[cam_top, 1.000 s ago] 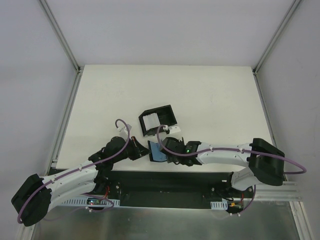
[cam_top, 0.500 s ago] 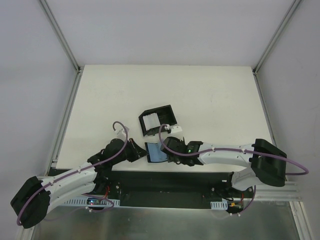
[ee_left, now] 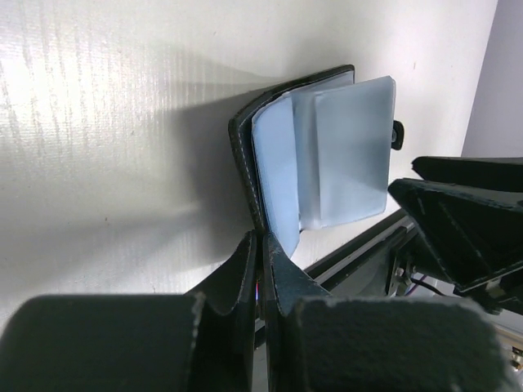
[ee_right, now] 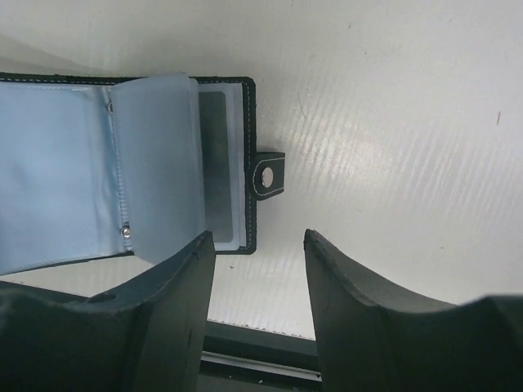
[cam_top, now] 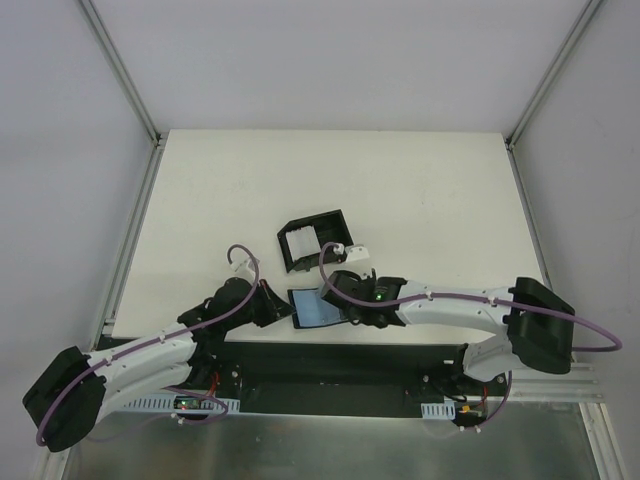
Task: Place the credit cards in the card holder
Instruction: Turn over the card slot in the card holder.
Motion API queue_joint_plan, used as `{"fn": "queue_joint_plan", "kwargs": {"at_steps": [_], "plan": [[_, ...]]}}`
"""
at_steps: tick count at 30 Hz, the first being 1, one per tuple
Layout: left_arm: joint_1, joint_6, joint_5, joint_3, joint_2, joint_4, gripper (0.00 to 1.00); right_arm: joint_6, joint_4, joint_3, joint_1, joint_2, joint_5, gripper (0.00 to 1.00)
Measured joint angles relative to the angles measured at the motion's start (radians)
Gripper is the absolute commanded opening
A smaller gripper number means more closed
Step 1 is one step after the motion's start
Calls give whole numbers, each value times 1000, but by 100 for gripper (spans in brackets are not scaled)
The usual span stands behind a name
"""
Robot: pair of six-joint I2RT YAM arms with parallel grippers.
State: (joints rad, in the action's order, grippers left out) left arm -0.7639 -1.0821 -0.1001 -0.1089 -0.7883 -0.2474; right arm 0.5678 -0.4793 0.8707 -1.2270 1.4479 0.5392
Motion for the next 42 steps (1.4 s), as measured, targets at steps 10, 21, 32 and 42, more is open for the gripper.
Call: {"fn": "queue_joint_plan", "kwargs": {"at_steps": [10,21,32,42], "plan": [[0,2,0,0,-13,14,0,-75,101,0,14,-85,-80,42],[0,8,1,0,-58,14,0,-127,267,51,77,171,-343,24],[0,13,2,0,-82,12,0,-121,199,77,97,201,-300,22],[0,26,3,-1,-101,11,0,-160,300,60,90,155,-383,20]]}}
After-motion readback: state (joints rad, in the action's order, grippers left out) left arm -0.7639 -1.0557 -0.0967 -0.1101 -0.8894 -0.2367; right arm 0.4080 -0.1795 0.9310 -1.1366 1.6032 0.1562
